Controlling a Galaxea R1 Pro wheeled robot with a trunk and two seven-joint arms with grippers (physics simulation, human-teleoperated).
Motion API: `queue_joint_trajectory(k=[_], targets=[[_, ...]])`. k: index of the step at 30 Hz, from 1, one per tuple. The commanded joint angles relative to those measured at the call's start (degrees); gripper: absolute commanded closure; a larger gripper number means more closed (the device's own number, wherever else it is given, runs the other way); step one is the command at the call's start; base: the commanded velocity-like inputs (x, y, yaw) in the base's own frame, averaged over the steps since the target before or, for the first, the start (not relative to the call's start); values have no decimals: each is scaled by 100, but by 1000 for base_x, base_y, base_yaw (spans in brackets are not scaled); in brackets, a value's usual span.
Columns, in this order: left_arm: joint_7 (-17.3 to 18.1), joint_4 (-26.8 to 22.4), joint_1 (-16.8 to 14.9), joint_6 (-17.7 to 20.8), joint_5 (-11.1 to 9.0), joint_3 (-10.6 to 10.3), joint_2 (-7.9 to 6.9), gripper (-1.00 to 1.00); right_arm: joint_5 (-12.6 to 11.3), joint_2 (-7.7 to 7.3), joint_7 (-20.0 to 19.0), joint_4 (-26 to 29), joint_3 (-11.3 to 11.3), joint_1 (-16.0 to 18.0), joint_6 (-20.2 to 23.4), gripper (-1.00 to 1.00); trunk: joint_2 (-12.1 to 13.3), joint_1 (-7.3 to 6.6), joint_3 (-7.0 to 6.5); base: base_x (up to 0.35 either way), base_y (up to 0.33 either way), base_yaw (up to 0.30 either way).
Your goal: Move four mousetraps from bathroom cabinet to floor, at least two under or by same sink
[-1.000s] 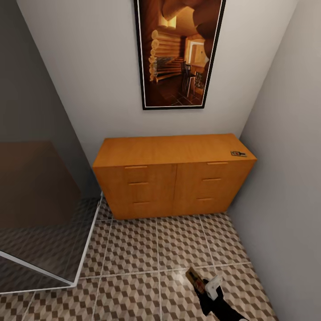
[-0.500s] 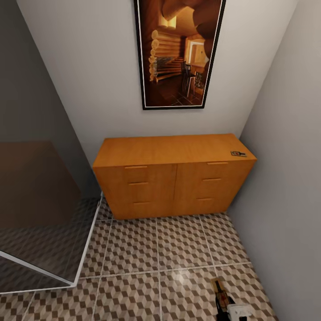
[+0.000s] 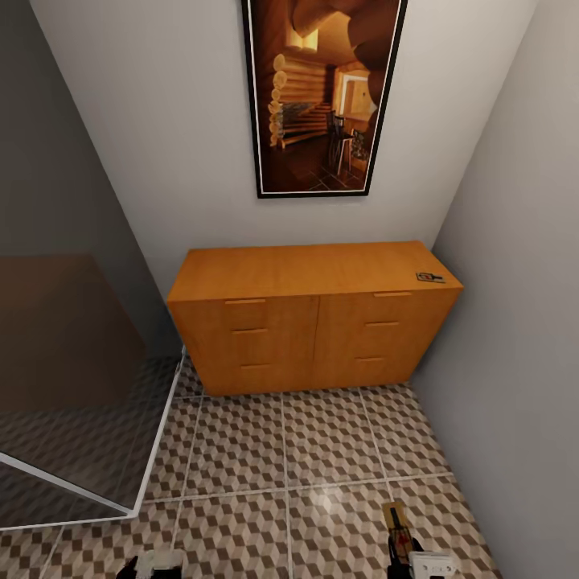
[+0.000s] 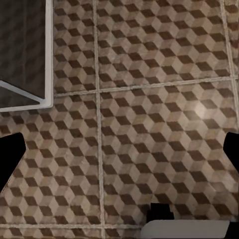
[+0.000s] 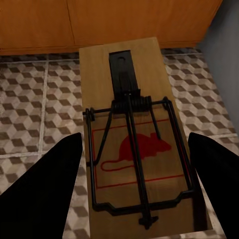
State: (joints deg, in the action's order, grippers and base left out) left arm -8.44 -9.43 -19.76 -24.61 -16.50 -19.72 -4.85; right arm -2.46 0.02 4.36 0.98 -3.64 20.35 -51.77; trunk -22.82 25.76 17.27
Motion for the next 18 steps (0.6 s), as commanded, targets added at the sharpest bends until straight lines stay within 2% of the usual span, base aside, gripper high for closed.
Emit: queue_joint_trajectory(k=[1,5,13,17,18], targets=[[-85,-90,-3,-11,-37,-42,-2,-100,-24,5,29,-3,-41,4,-15,100,-10,3,9,0,0,0],[-291,-683,-2,15,-53,-20,-7,-100,-26,20,30,-2,-40,4,-12,100,-10,3,9,0,0,0],[-331,-1223,-2,143,-55,-8,-21,-100,-26,24,30,-1,-40,4,-13,100,-10,3,9,0,0,0],[-333,-1670,-2,513,-52,-3,-30,-100,-26,18,30,-1,-40,4,-16,100,-10,3,9,0,0,0],[-333,-1914,-2,764,-49,2,-39,-100,-26,17,30,-1,-40,4,-17,100,-10,3,9,0,0,0]])
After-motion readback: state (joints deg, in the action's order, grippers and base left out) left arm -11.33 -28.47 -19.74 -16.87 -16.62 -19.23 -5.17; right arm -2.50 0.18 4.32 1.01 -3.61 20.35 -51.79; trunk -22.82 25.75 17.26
